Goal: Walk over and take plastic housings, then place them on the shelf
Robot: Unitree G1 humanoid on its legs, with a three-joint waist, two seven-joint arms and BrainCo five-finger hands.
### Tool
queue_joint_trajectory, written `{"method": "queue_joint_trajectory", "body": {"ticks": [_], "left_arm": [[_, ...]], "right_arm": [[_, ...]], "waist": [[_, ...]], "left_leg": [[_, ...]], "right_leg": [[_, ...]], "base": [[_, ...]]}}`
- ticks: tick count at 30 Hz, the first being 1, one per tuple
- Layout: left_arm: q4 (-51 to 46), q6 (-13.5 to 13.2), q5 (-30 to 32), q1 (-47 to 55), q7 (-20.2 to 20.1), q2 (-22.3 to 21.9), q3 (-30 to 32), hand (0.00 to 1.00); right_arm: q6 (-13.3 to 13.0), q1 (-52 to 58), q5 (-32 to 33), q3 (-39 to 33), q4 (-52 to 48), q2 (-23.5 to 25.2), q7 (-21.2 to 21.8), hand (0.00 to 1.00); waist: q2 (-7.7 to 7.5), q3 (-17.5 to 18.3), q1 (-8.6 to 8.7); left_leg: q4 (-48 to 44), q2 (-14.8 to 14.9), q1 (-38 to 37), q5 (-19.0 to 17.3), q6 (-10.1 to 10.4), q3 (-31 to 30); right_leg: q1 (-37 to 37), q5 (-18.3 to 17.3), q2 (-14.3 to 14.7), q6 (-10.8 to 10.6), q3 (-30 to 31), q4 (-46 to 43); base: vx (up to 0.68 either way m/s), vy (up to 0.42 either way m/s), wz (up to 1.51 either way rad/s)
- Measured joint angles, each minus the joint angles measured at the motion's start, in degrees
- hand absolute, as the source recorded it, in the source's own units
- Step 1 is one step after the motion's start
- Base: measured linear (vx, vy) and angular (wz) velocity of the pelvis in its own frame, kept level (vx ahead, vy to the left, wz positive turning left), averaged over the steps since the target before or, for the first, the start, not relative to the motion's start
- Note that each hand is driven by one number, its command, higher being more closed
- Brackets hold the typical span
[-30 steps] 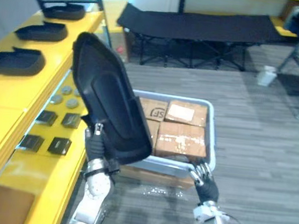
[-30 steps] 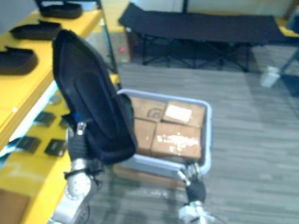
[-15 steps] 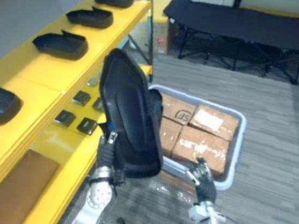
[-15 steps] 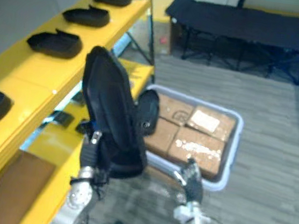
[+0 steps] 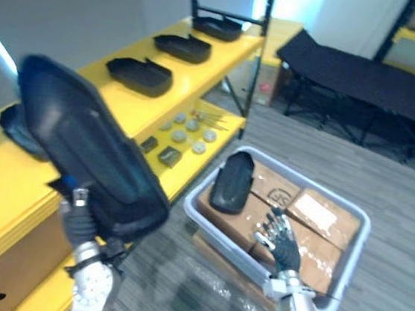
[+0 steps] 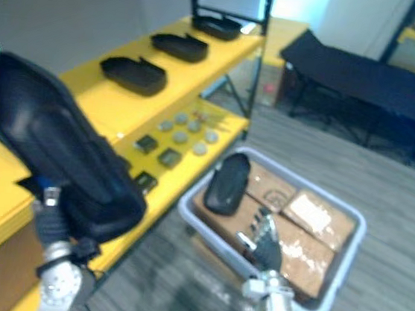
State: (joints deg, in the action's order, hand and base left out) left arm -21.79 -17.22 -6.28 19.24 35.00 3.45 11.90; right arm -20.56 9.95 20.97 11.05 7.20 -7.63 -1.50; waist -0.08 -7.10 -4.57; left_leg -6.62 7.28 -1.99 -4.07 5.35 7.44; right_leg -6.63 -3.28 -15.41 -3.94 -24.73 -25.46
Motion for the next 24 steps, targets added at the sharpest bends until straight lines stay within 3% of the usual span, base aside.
{"method": "queue_joint_trajectory", "body": {"ticks": [1,2,4,5,7,8,9,13,17,22,24], "left_arm": [[-0.36,-0.96,-0.07,-0.04,0.41,-0.05,1.58,1.00],[-0.42,-1.31,-0.08,-0.10,0.54,0.00,2.07,1.00],[0.18,-1.58,-0.19,-1.01,1.40,-0.38,3.61,1.00],[0.96,-1.58,-0.21,-1.85,1.60,-0.79,3.45,1.00],[2.05,-1.58,-0.46,-3.29,1.54,-0.70,2.91,1.00],[2.31,-1.58,-0.51,-4.40,1.57,-0.52,2.72,1.00],[2.64,-1.64,-0.53,-6.17,1.64,0.59,2.84,1.00],[4.60,-1.70,-1.96,-7.09,2.27,-2.11,0.13,1.00],[4.07,-2.25,-2.78,-6.86,1.97,-4.53,-2.03,1.00],[4.08,-3.69,-2.73,-6.72,1.03,-3.88,-2.12,1.00],[4.08,-3.89,-2.69,-6.67,0.71,-3.87,-2.42,1.00]], "right_arm": [[-0.02,-0.51,-0.71,-0.62,0.00,-0.09,-0.10,0.00],[-0.07,-0.70,-1.14,-1.03,0.10,0.22,-0.11,0.00],[-0.64,-1.52,-1.98,-1.14,0.26,0.52,0.15,0.00],[-1.02,-2.37,-2.72,-1.60,0.26,0.51,0.26,0.00],[-1.59,-2.60,-3.87,-3.41,0.04,0.45,0.57,0.00],[-1.72,-2.83,-3.78,-4.66,-0.22,0.45,0.64,0.00],[-1.70,-3.11,-3.72,-5.89,-0.23,0.45,0.82,0.00],[-0.89,-3.69,-3.62,-10.81,-0.42,-4.34,1.20,0.00],[-0.79,-2.96,-2.46,-13.22,-1.36,-4.44,1.23,0.00],[-1.73,-1.54,-0.16,-13.13,-2.14,-2.19,2.50,0.00],[-2.16,-1.16,0.55,-13.01,-2.13,-1.63,2.85,0.00]], "waist": [[-0.04,-0.26,-0.75],[0.49,-0.75,-0.81],[0.27,-1.00,-0.81],[0.36,-1.06,-0.75],[0.35,-1.08,-0.29],[-0.17,-1.13,0.60],[-2.60,-1.76,1.48],[2.20,-1.67,2.20],[2.66,-1.30,2.26],[0.06,0.11,2.20],[-0.12,0.24,2.24]], "left_leg": [[0.19,0.53,0.02,-0.04,-0.13,-1.91],[0.20,1.41,0.02,-0.11,-0.22,-2.70],[0.19,2.15,0.12,-0.34,-0.48,-5.59],[0.17,2.52,0.14,-0.36,-0.47,-7.15],[0.09,2.86,0.57,-1.25,0.53,-9.45],[-0.18,2.55,1.59,-2.53,2.39,-11.29],[-0.63,0.63,2.33,-2.99,3.62,-12.84],[-0.11,3.52,3.15,-1.98,5.52,-14.91],[2.18,3.63,1.02,-0.72,5.53,-14.82],[2.42,1.71,0.94,-0.15,4.71,-14.79],[3.04,1.16,-0.08,0.03,4.46,-14.74]], "right_leg": [[1.89,2.41,0.31,2.90,1.88,-4.59],[2.63,0.87,0.62,3.22,3.06,-6.00],[4.57,-8.74,2.17,0.92,5.92,-5.52],[5.75,-9.92,3.85,0.98,8.12,-2.07],[7.55,-9.75,6.26,0.77,12.64,5.28],[8.61,-9.22,7.45,0.47,16.19,10.07],[9.24,-5.17,7.36,-1.74,20.11,13.13],[7.72,-4.10,10.28,-1.75,16.79,12.94],[4.83,-3.83,10.39,-1.69,15.55,14.98],[3.73,-3.55,8.59,-2.18,15.41,16.41],[2.49,-3.32,8.04,-2.55,15.38,17.18]], "base": [[0.10,0.058,0.78],[0.10,0.018,0.72],[0.07,-0.005,0.66],[0.05,-0.012,0.75],[0.03,-0.094,0.71],[-0.02,-0.230,0.87],[-0.01,-0.348,1.14],[0.05,-0.175,0.41],[0.10,-0.058,0.18],[0.05,0.030,0.08],[0.01,0.038,0.07]]}}
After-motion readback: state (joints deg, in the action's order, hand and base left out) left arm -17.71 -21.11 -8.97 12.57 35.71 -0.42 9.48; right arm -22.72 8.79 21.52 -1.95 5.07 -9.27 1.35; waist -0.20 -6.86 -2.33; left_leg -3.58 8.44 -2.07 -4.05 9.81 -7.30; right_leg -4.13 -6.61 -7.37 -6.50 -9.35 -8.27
